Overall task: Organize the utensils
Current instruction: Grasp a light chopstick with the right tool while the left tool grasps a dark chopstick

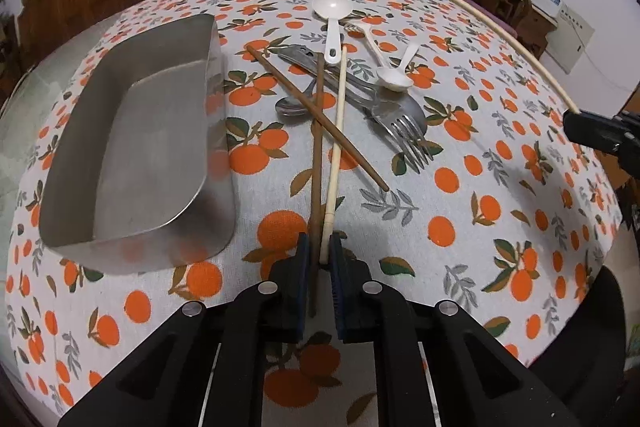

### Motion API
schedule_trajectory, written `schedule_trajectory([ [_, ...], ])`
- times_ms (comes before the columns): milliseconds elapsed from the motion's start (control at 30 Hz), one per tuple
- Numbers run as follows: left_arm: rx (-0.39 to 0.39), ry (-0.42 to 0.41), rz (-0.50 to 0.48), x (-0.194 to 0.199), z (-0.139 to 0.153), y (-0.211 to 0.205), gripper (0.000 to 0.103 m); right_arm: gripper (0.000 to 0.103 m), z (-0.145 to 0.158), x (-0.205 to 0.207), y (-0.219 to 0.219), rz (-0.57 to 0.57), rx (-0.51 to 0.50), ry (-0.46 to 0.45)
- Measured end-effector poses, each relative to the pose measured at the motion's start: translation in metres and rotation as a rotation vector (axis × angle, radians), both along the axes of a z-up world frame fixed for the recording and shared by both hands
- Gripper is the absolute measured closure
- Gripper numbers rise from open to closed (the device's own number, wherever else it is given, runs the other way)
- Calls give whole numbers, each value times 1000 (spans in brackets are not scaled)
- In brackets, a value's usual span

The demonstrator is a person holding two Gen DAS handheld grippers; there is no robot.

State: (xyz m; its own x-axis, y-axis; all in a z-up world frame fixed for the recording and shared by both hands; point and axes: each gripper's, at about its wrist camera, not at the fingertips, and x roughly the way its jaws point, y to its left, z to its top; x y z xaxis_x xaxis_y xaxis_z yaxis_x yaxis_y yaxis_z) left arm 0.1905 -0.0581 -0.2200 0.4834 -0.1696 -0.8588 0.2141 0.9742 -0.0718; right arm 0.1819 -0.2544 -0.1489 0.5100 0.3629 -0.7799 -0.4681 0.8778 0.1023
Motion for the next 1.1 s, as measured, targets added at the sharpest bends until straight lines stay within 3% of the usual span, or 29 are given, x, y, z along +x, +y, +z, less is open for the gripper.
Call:
schedule_trajectory([
  [133, -52, 41, -14, -6, 3, 2, 103, 97, 0, 0, 0, 1, -1, -2],
  [700, 21, 11, -9, 5, 0, 0, 102, 97, -2, -1, 2, 5, -4, 2],
  [833, 22, 17, -13, 9, -1, -2, 91, 97, -3, -1, 1, 0, -3, 3],
  [1100, 73, 16, -15, 13, -6, -5, 89, 97, -5, -1, 0, -2, -5, 6],
])
